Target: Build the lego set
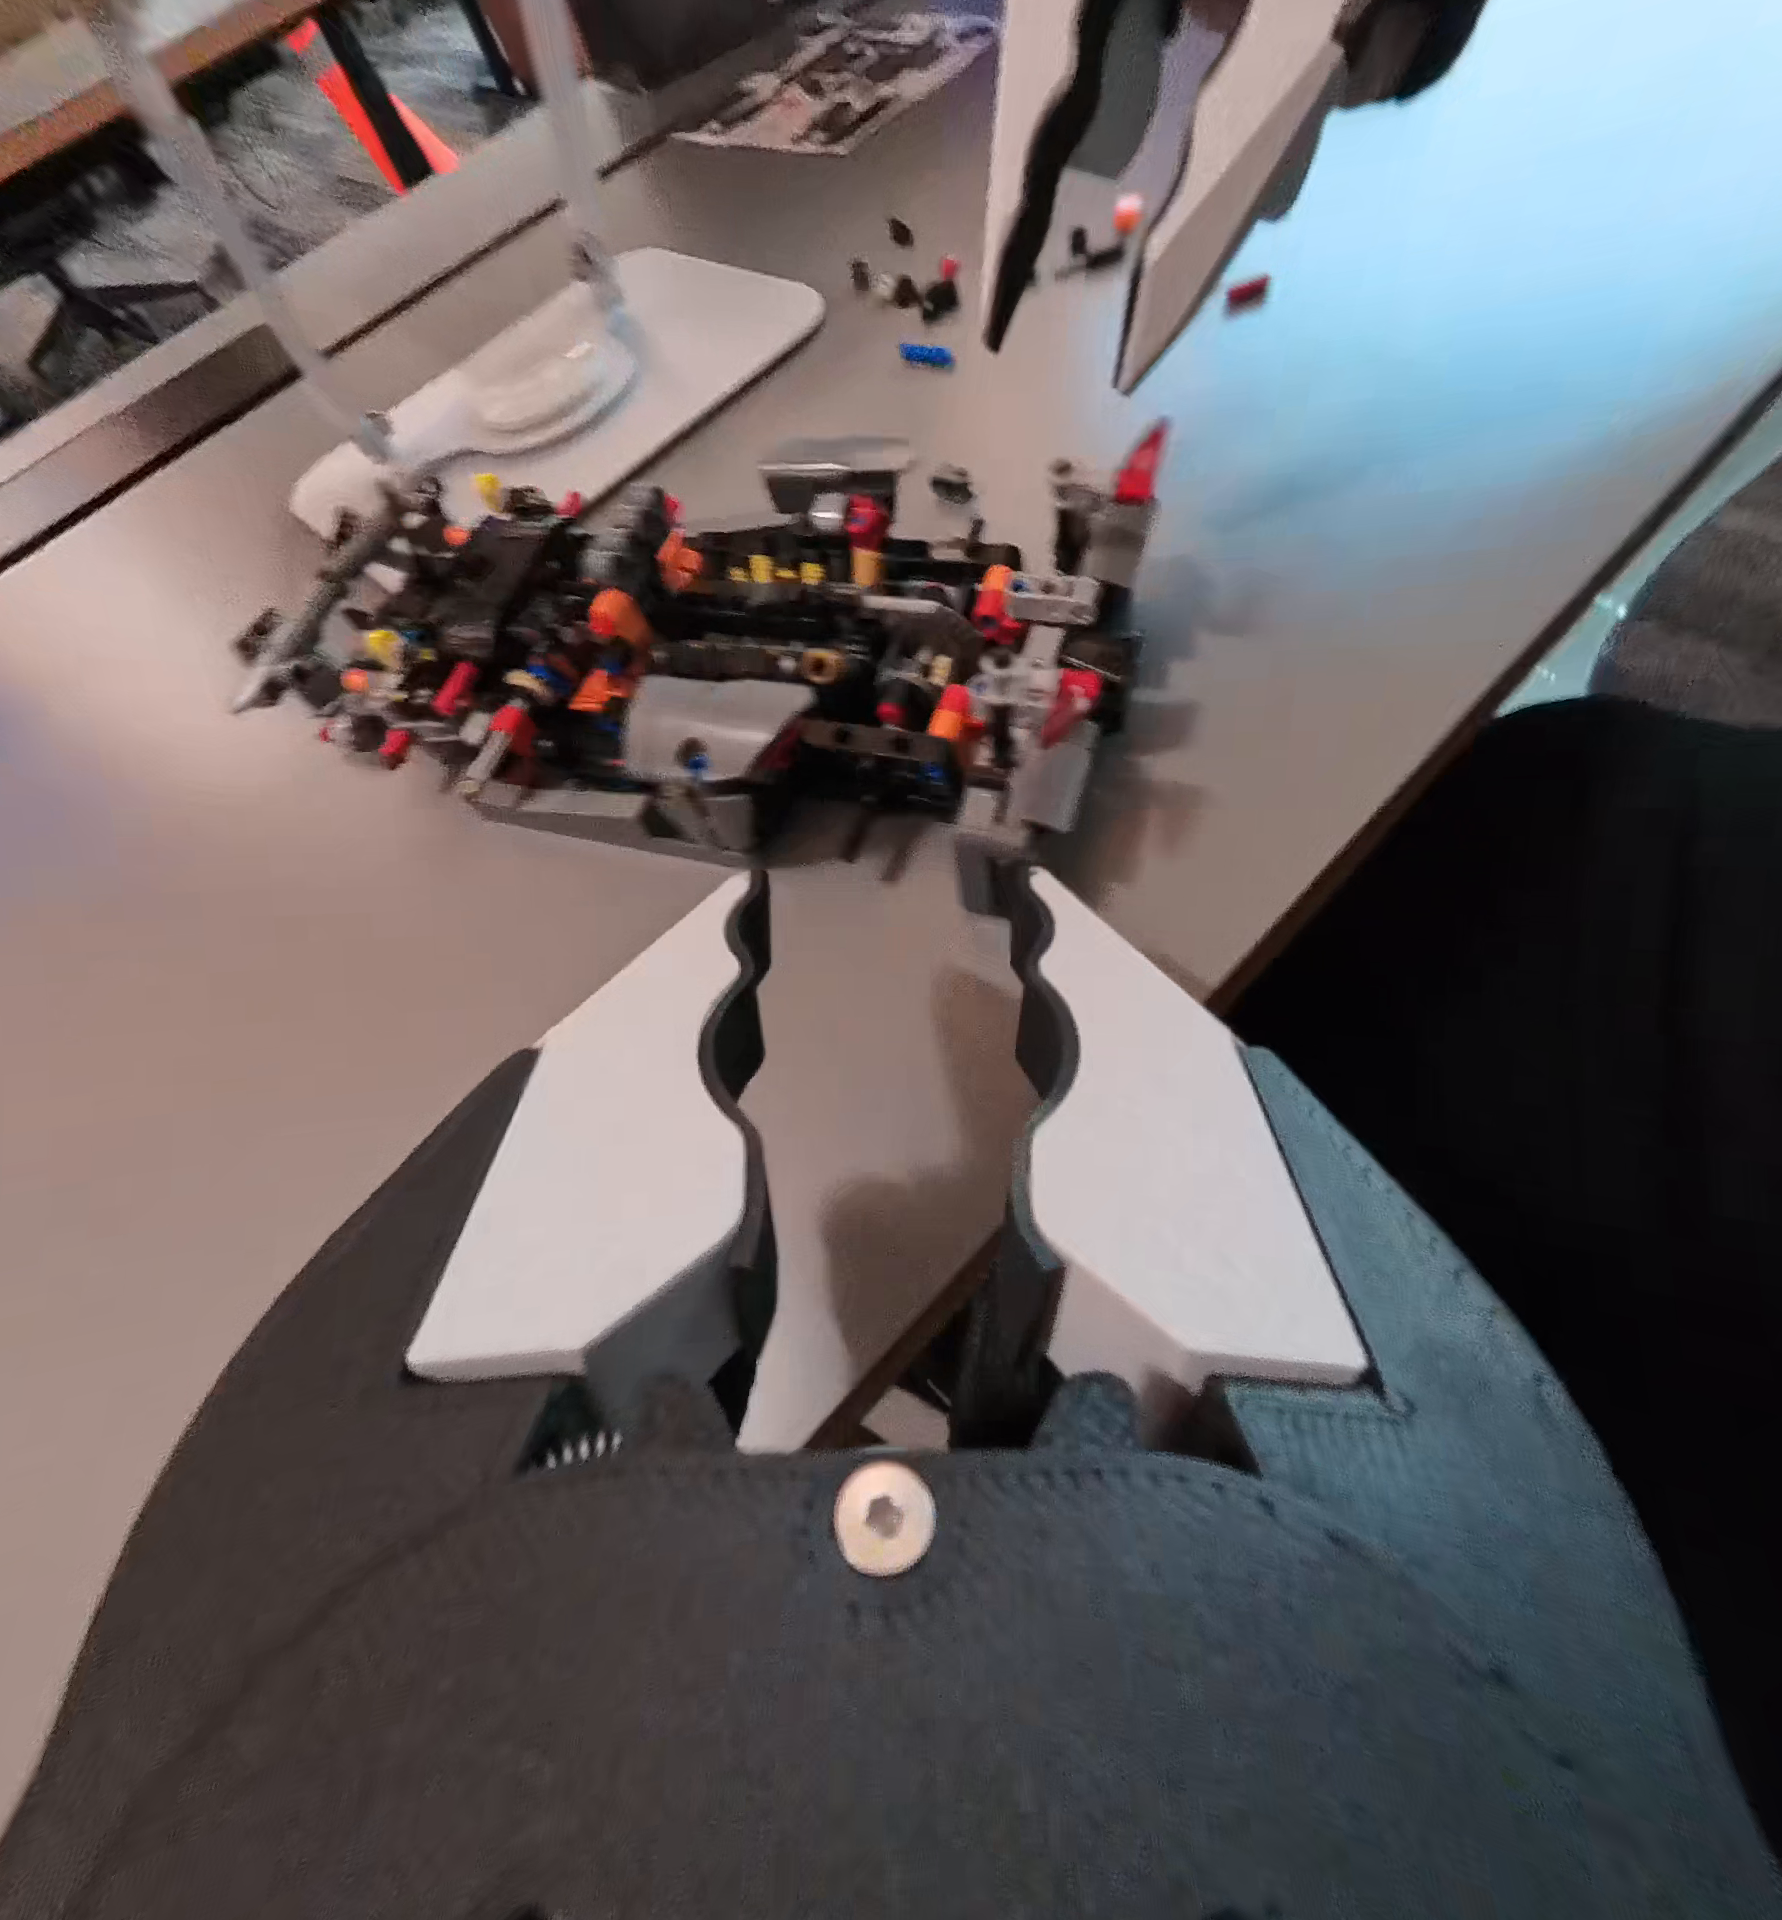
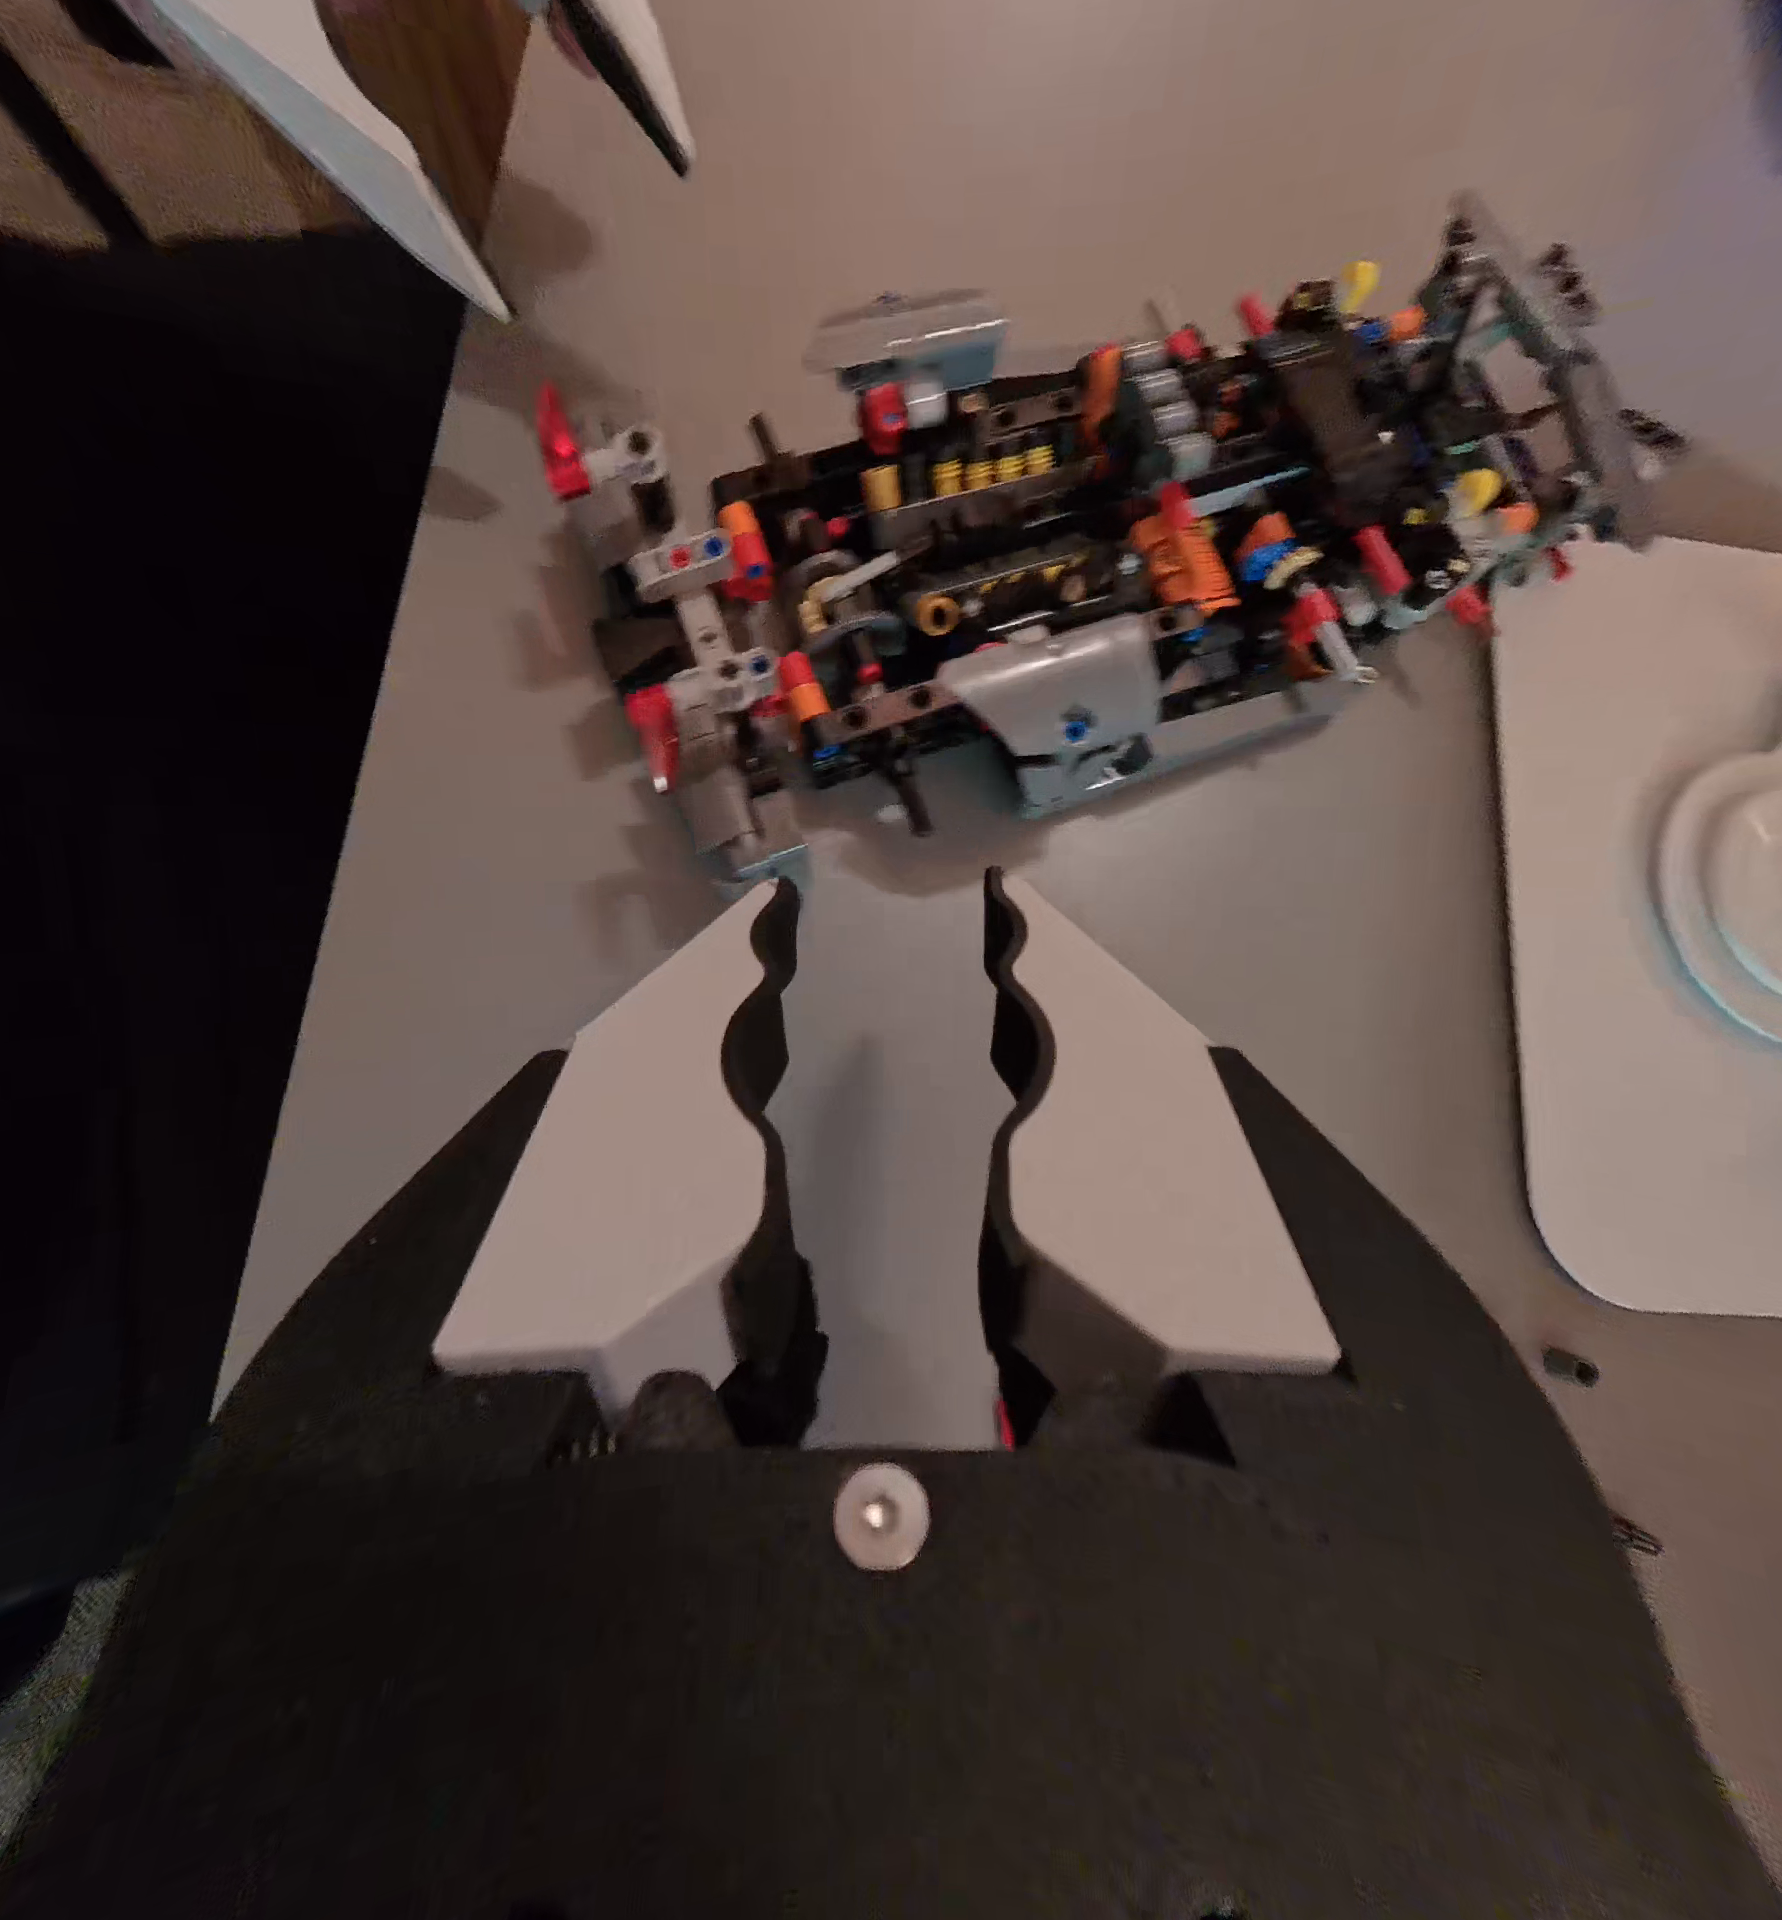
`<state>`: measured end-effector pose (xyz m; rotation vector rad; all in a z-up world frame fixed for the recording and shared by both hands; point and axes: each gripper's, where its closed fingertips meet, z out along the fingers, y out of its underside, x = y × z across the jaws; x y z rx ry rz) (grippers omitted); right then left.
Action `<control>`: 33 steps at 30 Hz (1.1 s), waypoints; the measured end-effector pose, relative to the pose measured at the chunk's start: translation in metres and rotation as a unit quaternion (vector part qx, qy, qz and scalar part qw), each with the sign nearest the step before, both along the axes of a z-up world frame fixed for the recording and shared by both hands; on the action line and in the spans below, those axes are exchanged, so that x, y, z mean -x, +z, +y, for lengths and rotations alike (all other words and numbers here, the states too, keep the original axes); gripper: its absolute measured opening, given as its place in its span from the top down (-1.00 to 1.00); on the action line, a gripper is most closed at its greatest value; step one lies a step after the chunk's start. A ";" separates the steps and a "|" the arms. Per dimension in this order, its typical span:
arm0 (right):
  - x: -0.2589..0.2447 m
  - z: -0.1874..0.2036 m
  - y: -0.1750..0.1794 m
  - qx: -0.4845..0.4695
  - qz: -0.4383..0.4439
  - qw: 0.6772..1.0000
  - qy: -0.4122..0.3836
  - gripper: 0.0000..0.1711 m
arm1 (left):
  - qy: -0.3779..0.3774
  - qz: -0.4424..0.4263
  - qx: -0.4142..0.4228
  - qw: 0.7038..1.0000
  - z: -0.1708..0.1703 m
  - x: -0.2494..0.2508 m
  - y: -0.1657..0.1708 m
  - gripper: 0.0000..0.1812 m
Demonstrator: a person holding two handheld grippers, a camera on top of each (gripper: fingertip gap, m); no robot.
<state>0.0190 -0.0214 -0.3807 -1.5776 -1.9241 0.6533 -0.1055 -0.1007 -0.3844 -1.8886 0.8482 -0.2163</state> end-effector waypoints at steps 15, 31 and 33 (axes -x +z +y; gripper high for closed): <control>0.051 0.039 -0.044 0.061 -0.011 0.998 0.012 0.53 | -0.039 0.028 0.047 0.998 0.064 0.008 -0.021 0.51; 0.113 0.045 -0.045 0.027 -0.043 0.997 0.052 0.59 | 0.030 0.029 0.044 0.998 0.061 0.052 -0.020 0.57; 0.128 0.047 -0.045 0.024 -0.045 0.997 0.061 0.60 | 0.048 0.031 0.043 0.997 0.062 0.064 -0.020 0.57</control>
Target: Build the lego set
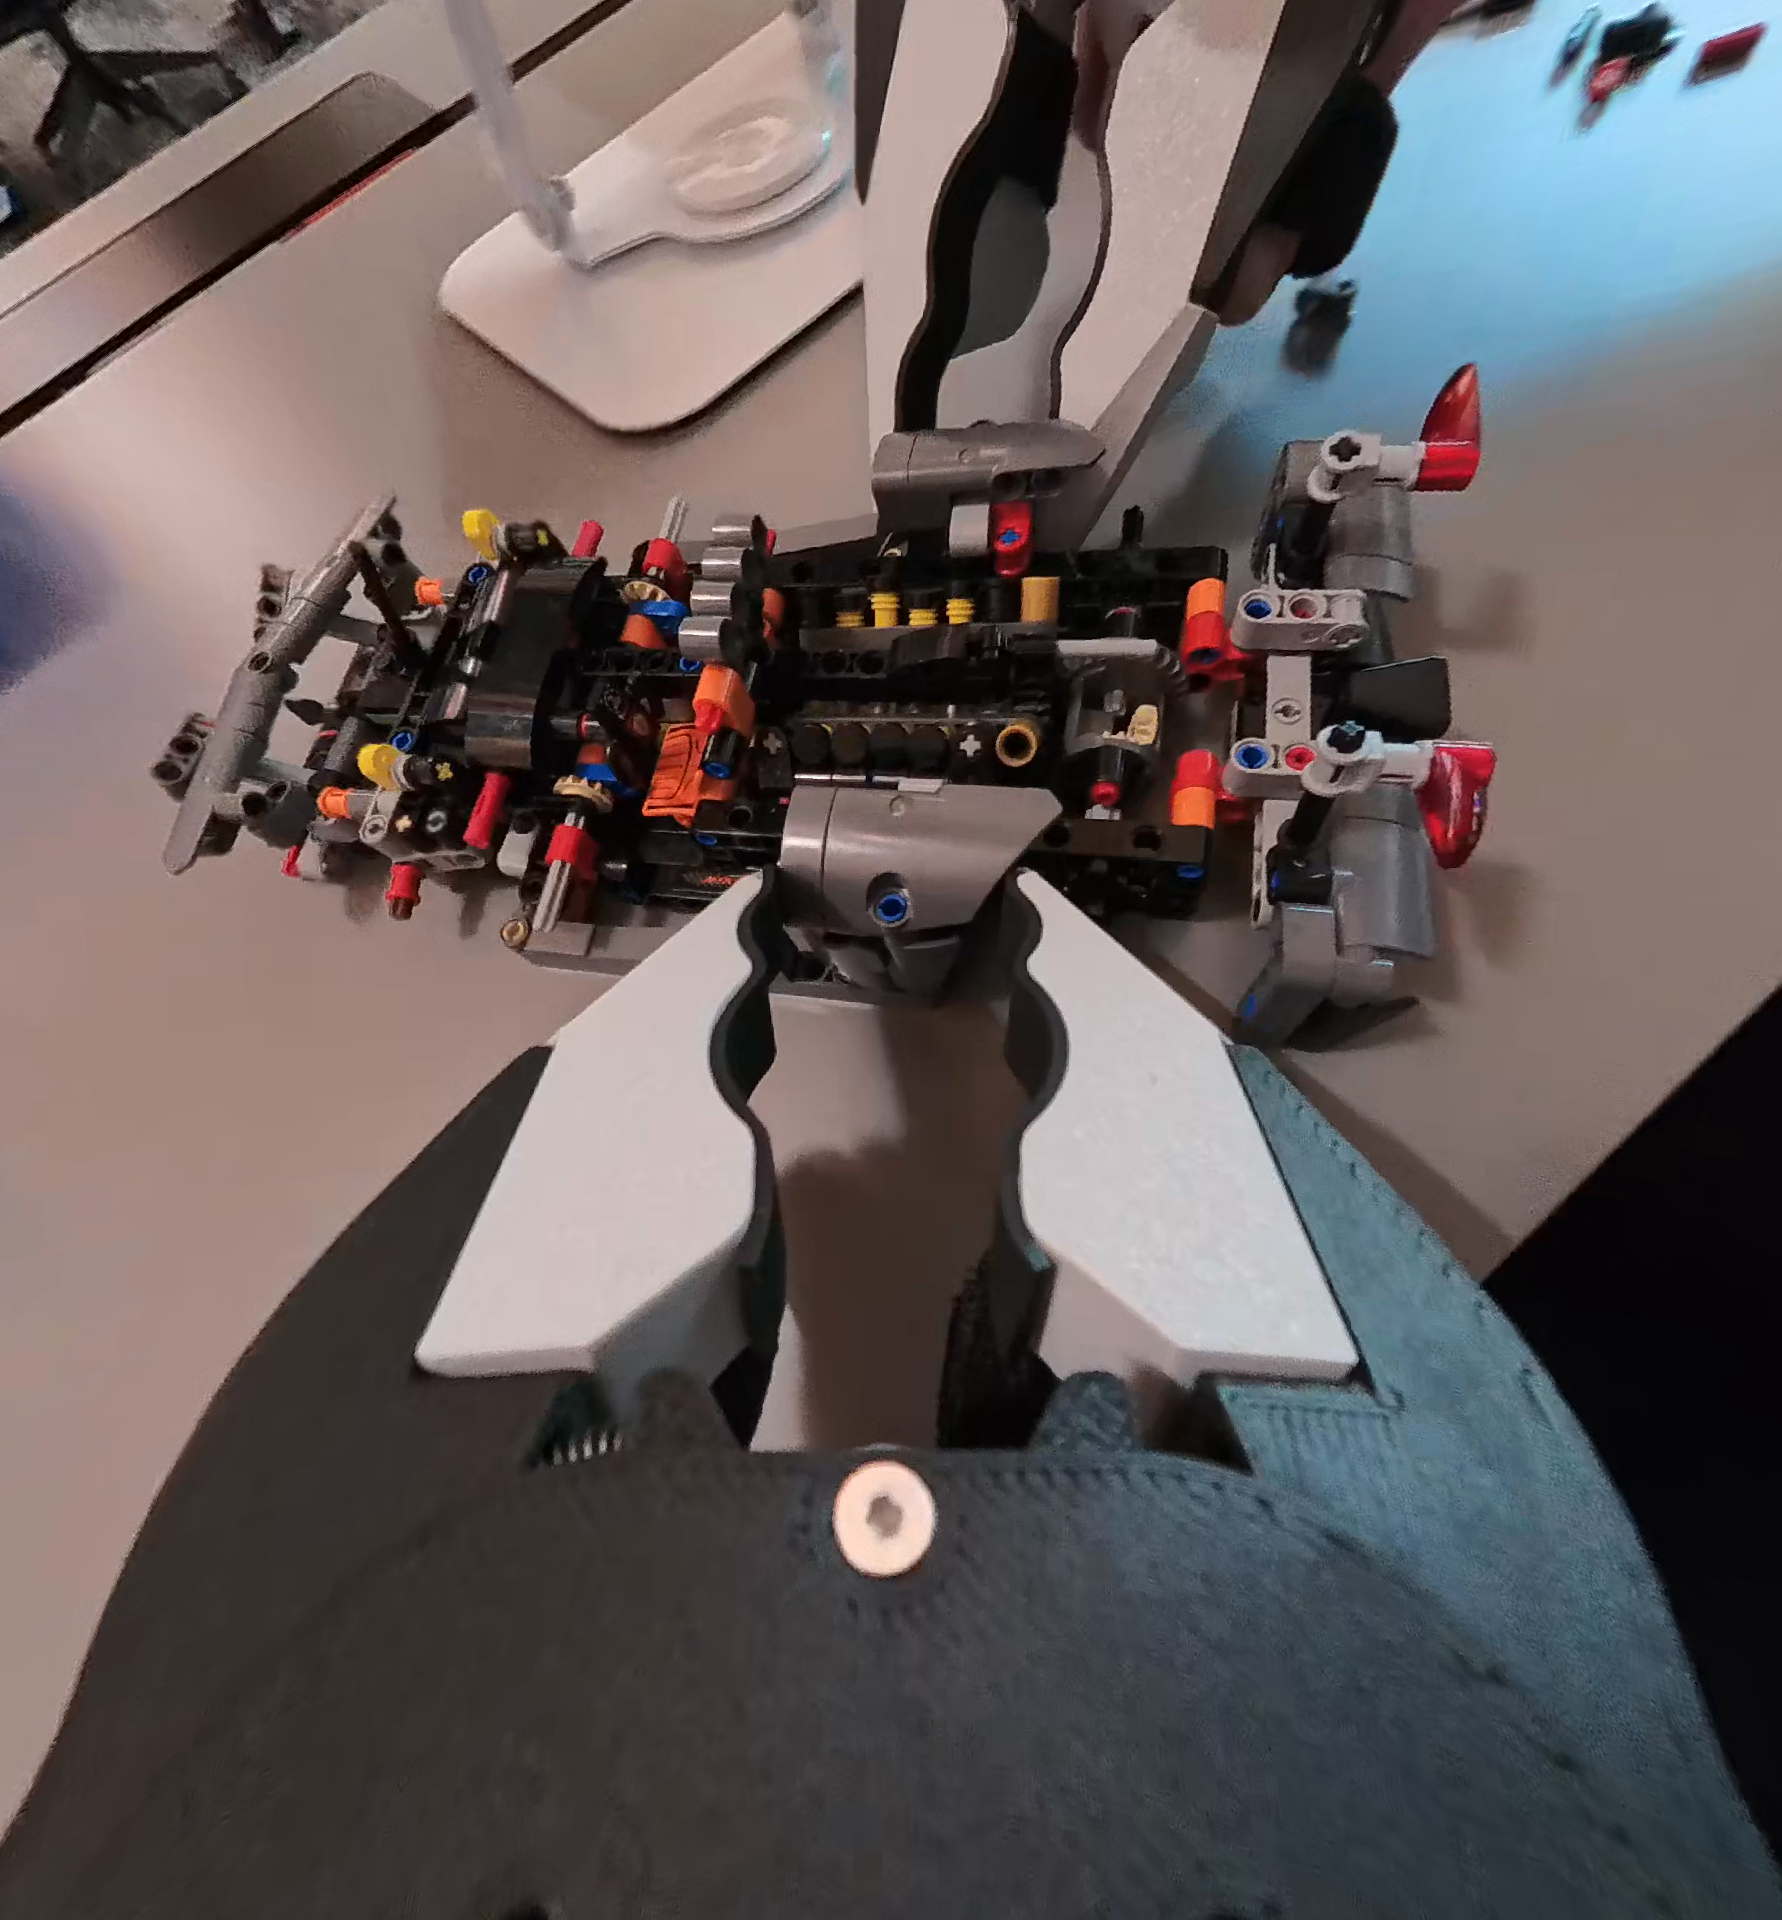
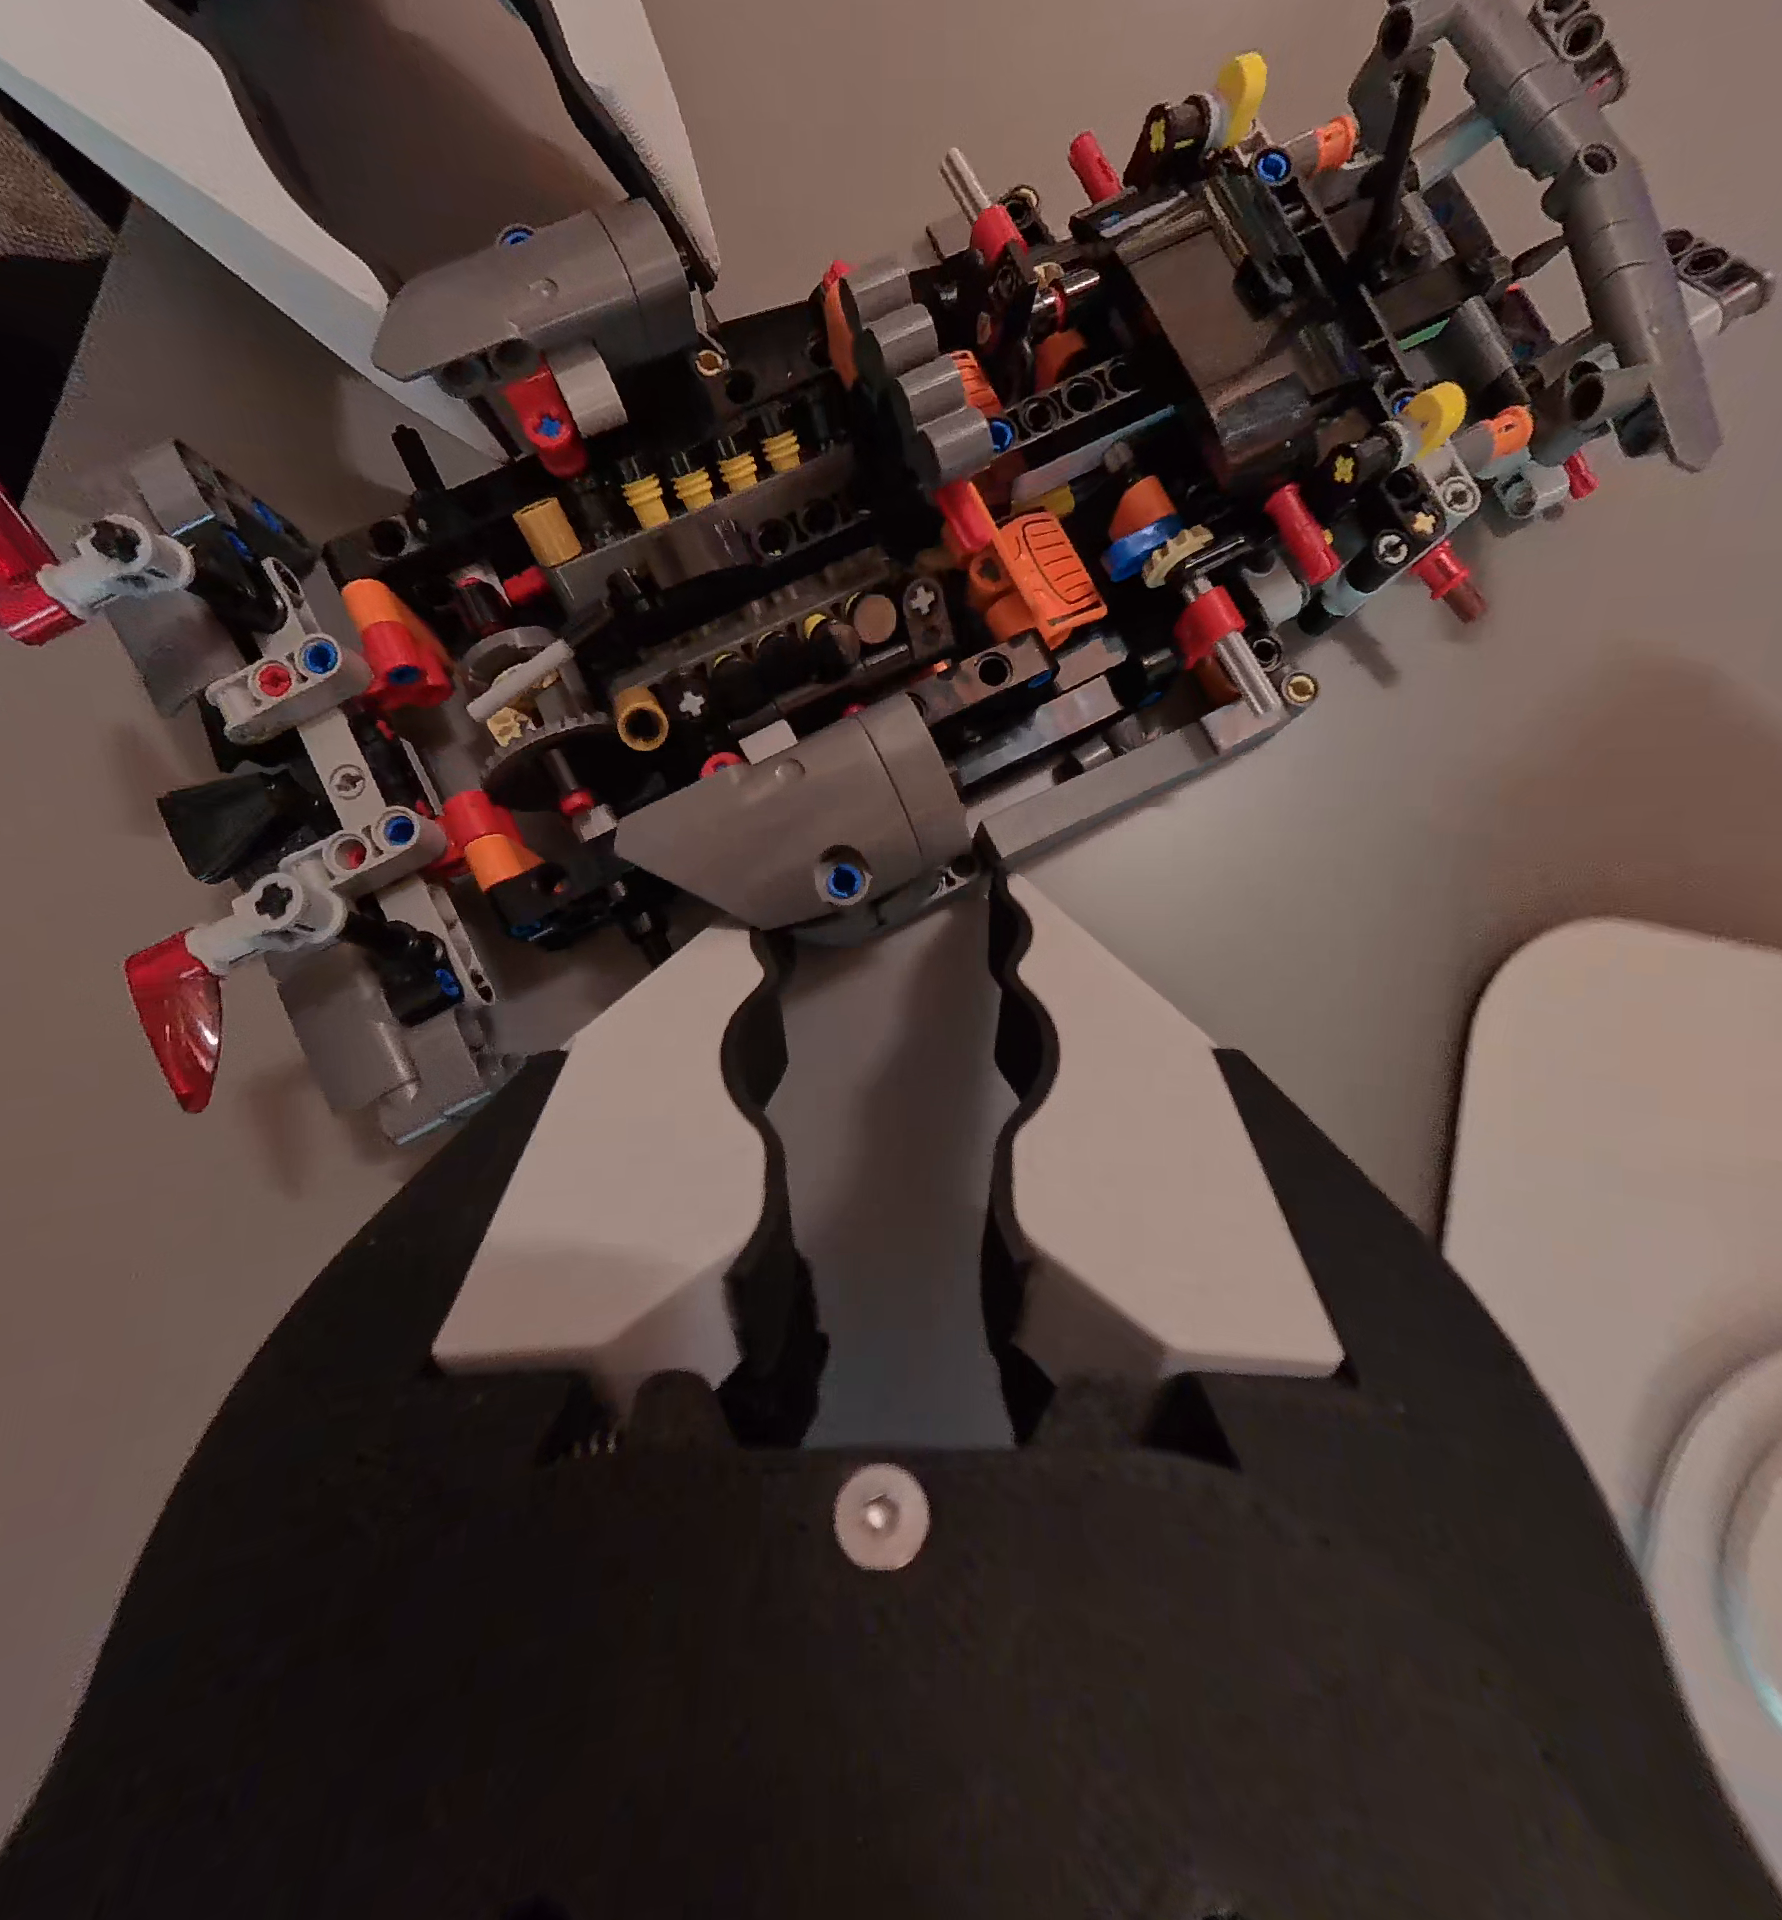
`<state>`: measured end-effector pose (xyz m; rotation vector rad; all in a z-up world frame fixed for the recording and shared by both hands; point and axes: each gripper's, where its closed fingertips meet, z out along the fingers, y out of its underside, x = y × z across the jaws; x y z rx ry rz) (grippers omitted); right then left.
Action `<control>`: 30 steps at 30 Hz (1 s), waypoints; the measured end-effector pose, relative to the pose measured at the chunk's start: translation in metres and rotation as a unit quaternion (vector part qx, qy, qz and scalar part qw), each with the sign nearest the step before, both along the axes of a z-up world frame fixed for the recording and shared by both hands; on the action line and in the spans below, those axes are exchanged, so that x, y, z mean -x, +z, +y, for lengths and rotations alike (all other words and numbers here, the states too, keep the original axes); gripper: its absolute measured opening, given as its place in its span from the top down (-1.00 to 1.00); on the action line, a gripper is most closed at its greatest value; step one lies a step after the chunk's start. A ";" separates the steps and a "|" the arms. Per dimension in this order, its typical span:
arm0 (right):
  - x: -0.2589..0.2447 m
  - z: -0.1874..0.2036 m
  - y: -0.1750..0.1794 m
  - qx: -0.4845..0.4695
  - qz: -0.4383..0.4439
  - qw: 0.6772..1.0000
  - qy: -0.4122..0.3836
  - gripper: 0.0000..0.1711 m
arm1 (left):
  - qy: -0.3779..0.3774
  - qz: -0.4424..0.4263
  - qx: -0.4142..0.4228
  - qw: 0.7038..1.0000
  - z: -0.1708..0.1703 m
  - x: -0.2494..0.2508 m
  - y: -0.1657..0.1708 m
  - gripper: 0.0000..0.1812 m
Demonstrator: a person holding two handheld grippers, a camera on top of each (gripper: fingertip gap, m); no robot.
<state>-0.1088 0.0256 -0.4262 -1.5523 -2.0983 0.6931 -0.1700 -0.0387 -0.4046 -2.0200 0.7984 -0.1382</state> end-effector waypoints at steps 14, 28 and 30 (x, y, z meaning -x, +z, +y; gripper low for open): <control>0.053 0.028 0.016 -0.049 0.028 0.998 -0.011 0.56 | 0.107 0.030 -0.023 0.994 -0.002 0.061 0.000 0.56; -0.107 0.014 0.031 -0.024 0.073 0.995 -0.066 0.57 | 0.119 0.009 -0.044 0.992 -0.051 0.051 0.030 0.55; -0.116 0.014 0.025 -0.023 0.074 0.994 -0.074 0.56 | 0.113 0.005 -0.042 0.993 -0.058 0.043 0.035 0.56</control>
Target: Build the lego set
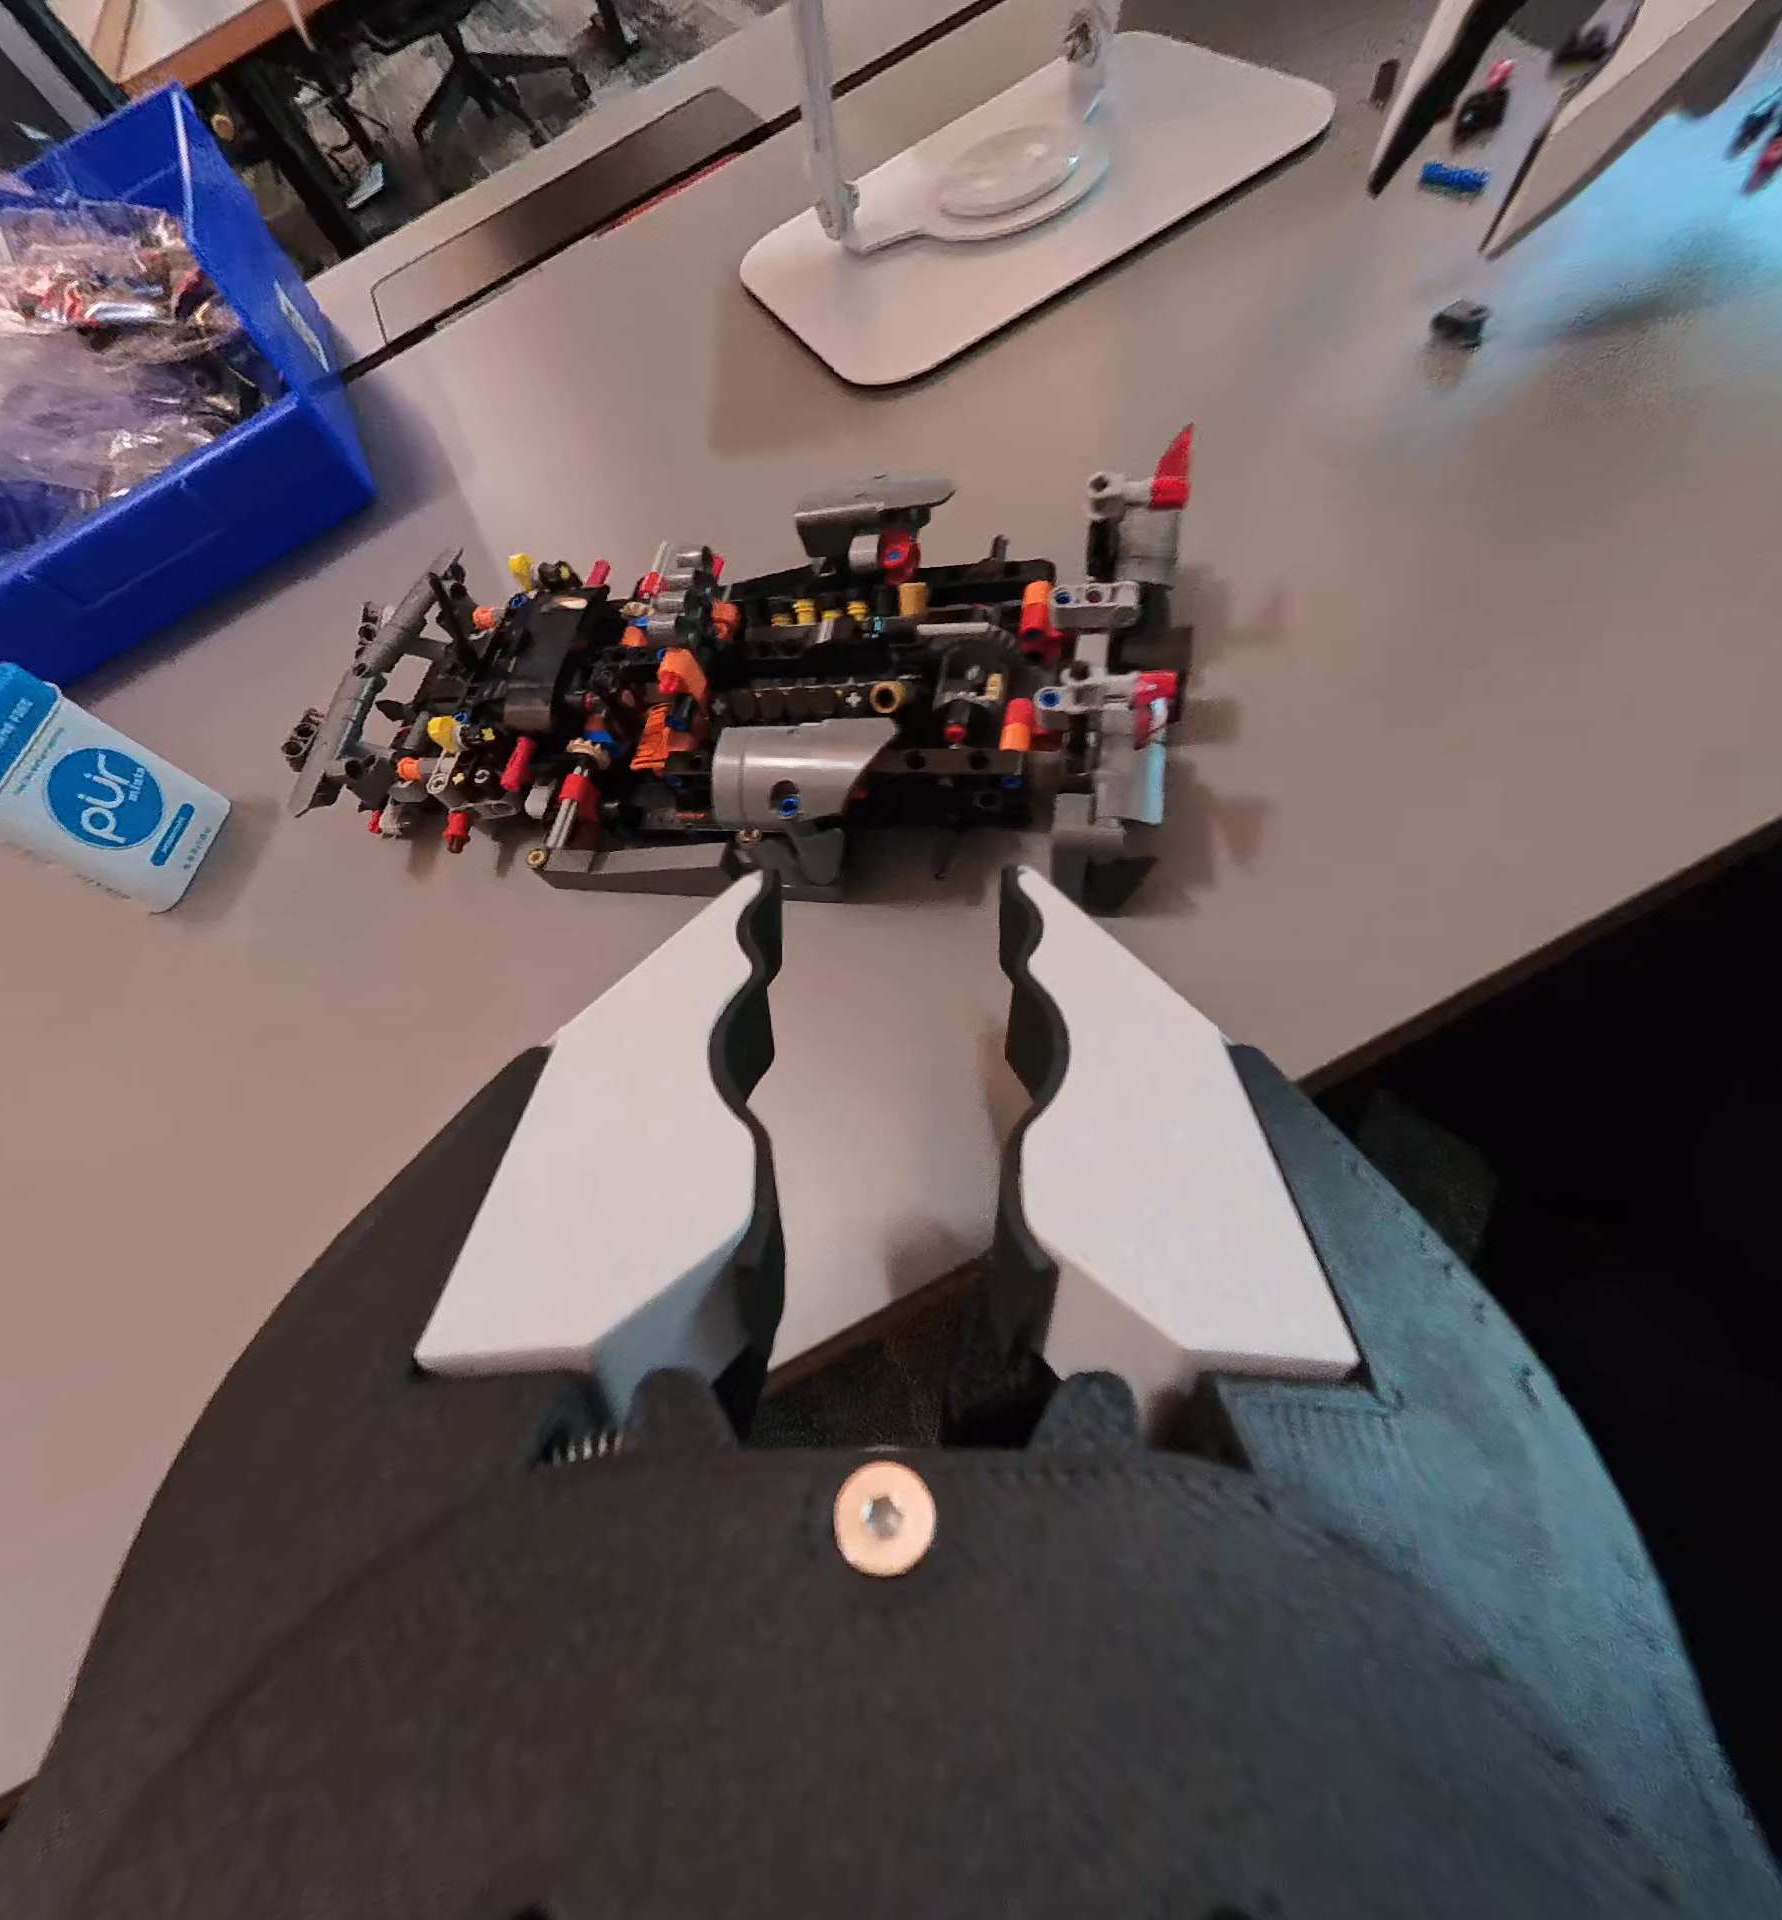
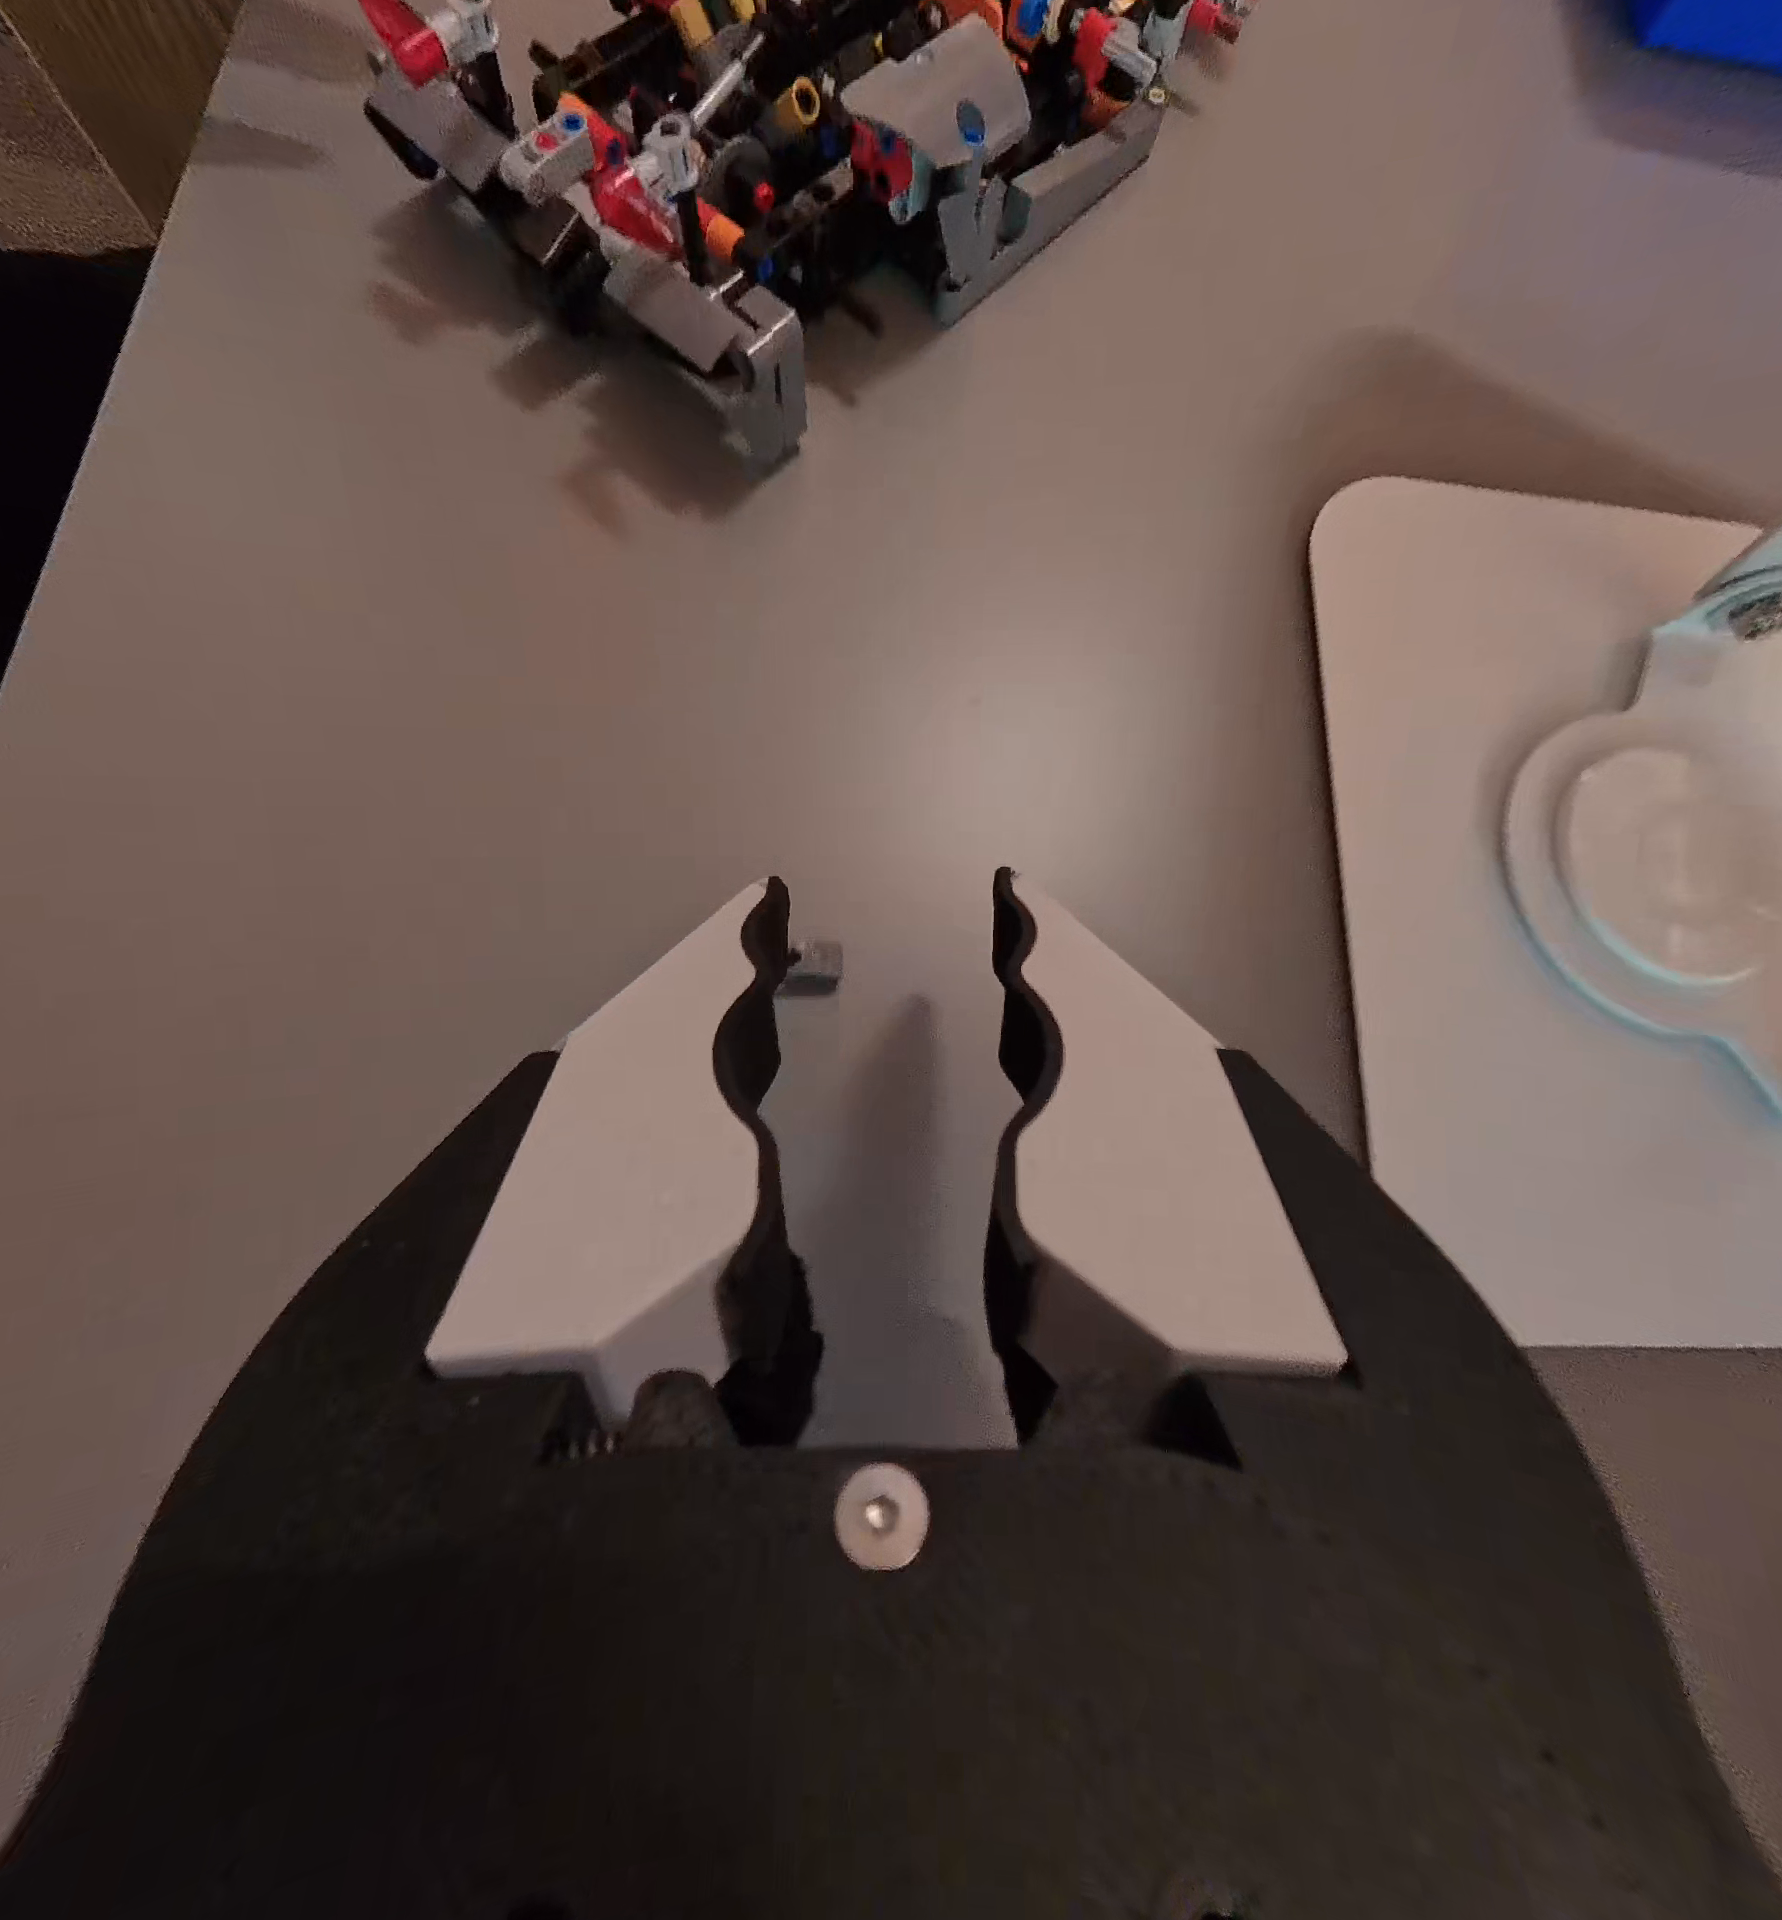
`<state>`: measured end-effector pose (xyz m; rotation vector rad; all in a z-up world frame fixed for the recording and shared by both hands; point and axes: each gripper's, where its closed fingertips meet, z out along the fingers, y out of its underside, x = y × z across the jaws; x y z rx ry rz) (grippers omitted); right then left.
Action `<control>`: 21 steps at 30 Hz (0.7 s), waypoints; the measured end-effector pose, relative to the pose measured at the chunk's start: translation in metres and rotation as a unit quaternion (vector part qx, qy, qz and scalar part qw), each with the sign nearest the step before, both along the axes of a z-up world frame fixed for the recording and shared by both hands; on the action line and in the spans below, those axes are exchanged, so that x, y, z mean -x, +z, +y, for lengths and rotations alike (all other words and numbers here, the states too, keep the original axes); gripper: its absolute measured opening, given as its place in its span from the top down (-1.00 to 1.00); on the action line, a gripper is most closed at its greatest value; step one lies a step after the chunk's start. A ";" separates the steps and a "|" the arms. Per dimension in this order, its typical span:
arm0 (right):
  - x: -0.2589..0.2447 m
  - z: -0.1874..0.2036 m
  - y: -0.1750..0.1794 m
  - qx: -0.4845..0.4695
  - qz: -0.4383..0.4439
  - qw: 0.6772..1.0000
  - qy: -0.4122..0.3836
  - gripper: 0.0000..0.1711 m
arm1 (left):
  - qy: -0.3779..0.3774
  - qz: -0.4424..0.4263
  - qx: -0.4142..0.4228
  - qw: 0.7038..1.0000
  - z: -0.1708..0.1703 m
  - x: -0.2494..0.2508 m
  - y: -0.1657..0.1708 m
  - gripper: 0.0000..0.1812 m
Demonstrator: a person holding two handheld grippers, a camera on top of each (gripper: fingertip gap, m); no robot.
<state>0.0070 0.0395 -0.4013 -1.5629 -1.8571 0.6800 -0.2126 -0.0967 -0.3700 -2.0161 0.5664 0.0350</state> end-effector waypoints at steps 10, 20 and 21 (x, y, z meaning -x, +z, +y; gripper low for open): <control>-0.016 -0.009 -0.023 0.013 -0.042 0.999 0.017 0.57 | -0.072 0.004 -0.001 0.997 -0.025 -0.065 0.012 0.62; -0.009 -0.015 -0.028 0.019 -0.042 0.999 0.022 0.86 | -0.137 -0.006 -0.001 0.991 -0.017 -0.125 0.011 0.63; -0.011 -0.014 -0.028 0.017 -0.044 0.999 0.022 0.86 | -0.143 -0.005 -0.001 0.990 -0.014 -0.132 0.011 0.63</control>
